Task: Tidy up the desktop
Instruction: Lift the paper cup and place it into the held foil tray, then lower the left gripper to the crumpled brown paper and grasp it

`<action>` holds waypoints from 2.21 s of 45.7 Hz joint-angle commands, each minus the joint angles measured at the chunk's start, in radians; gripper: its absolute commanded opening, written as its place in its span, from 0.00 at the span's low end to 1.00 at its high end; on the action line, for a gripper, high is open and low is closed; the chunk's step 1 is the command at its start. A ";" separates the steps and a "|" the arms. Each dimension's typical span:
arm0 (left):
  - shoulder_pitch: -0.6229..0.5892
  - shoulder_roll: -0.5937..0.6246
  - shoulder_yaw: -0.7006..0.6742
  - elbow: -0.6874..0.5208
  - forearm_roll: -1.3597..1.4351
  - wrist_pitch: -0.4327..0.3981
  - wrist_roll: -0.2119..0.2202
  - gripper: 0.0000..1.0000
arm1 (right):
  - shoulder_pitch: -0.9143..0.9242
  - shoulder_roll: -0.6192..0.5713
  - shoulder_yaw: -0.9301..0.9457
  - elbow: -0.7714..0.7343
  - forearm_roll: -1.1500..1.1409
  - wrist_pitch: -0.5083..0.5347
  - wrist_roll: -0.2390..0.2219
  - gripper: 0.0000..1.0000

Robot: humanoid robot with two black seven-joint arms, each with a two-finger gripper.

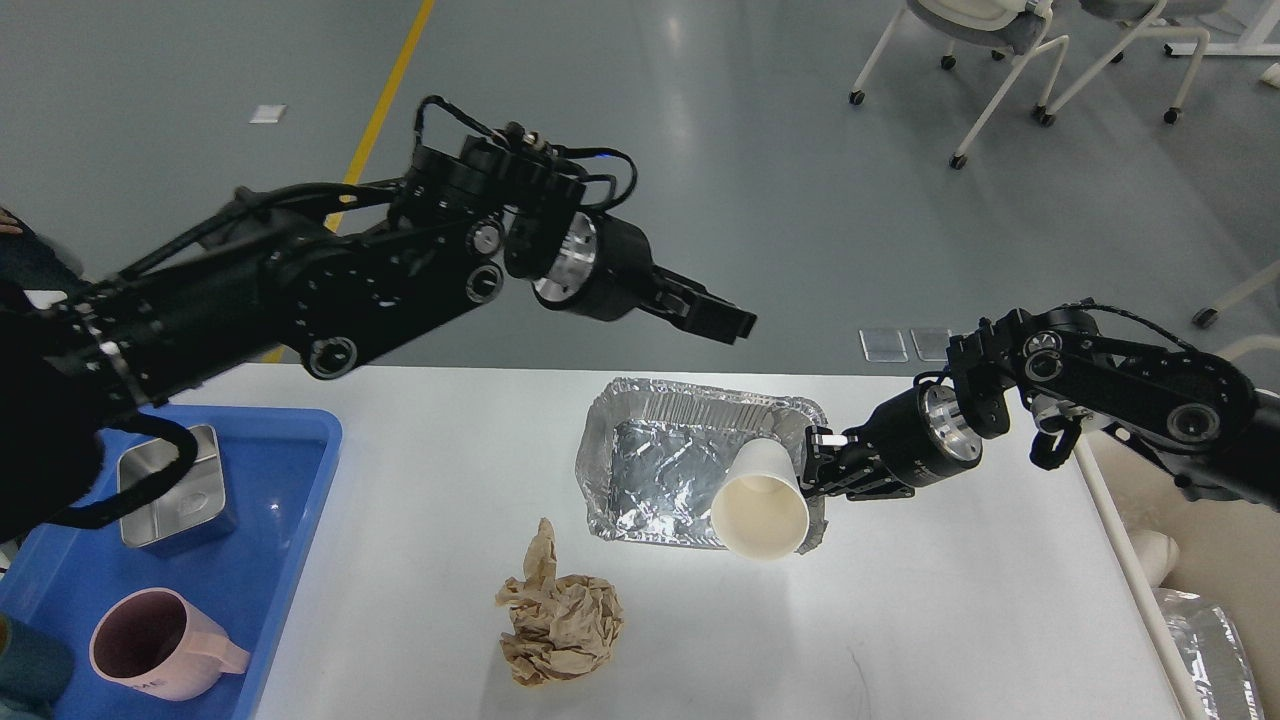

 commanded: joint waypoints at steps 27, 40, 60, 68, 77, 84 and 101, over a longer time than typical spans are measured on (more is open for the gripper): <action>0.448 1.104 0.009 -0.596 -0.086 0.557 0.006 0.97 | -0.010 0.002 -0.001 0.004 0.000 0.000 0.000 0.00; 0.650 1.139 0.010 -0.608 -0.088 0.695 -0.008 0.97 | -0.011 0.006 -0.001 0.004 0.000 0.000 0.000 0.00; 0.744 0.822 0.021 -0.538 -0.086 0.574 0.009 0.97 | -0.023 -0.017 0.000 0.021 0.000 0.000 0.000 0.00; 0.770 0.590 0.022 -0.399 -0.071 0.574 0.011 0.97 | -0.026 -0.041 0.002 0.027 0.000 0.000 0.002 0.00; 0.805 0.368 0.021 -0.308 -0.071 0.575 0.009 0.97 | -0.033 -0.037 0.007 0.028 0.000 0.000 0.002 0.00; 0.840 0.285 0.022 -0.306 -0.071 0.574 0.009 0.97 | -0.033 -0.040 0.007 0.028 0.000 0.000 0.002 0.00; 0.860 0.269 0.115 -0.292 -0.066 0.571 0.005 0.96 | -0.033 -0.037 0.008 0.025 0.000 -0.004 0.002 0.00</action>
